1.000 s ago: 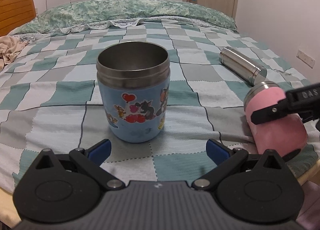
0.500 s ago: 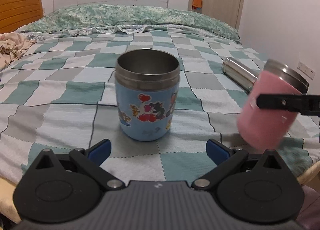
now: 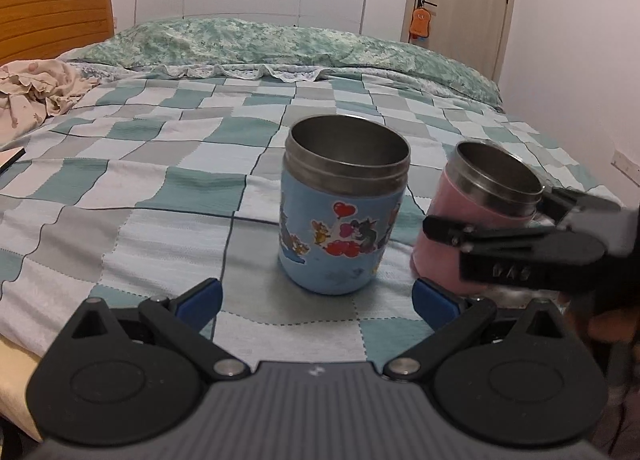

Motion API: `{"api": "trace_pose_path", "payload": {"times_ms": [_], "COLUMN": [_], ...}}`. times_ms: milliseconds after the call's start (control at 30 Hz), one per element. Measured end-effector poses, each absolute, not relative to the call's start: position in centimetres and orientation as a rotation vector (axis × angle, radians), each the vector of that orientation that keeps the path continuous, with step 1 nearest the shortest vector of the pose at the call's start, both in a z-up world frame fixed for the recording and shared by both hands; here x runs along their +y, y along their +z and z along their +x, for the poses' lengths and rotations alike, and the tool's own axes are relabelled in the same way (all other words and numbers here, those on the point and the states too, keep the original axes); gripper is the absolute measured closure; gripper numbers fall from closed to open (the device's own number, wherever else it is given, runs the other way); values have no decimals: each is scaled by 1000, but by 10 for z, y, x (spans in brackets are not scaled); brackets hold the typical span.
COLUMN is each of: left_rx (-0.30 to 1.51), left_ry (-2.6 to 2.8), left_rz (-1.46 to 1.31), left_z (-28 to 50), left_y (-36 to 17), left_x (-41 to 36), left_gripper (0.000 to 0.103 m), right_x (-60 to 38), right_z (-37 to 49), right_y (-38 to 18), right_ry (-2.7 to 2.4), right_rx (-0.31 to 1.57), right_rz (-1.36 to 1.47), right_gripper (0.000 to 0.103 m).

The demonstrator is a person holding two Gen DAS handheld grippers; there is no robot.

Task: Flip cup upright
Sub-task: 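Rotate the pink cup upright with the right gripper and lower it beside the blue cup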

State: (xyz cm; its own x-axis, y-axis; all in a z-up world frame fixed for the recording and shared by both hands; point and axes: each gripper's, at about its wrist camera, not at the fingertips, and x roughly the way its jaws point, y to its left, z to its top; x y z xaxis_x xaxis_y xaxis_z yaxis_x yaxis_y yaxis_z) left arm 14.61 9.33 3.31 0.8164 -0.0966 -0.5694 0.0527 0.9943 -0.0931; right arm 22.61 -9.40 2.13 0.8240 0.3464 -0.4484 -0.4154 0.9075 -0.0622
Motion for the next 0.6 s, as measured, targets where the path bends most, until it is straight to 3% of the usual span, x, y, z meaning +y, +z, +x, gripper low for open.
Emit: {"api": "trace_pose_path", "payload": {"times_ms": [267,400,600], "left_rx": [576,534,435], "left_ry": [-74,-70,-68], "left_rz": [-67,-55,-42], "left_z": [138,126,99], "left_y": [36,42,59], "left_x": [90,84,66], "left_gripper": [0,0,0], "right_x": [-94,-110,-144], "right_z": [219,208,171], "right_y": [18,23,42], "right_ry": [405,401,411], "right_rx": [413,372,283], "right_rz": [-173,-122,-57], "right_gripper": [18,1,0]}}
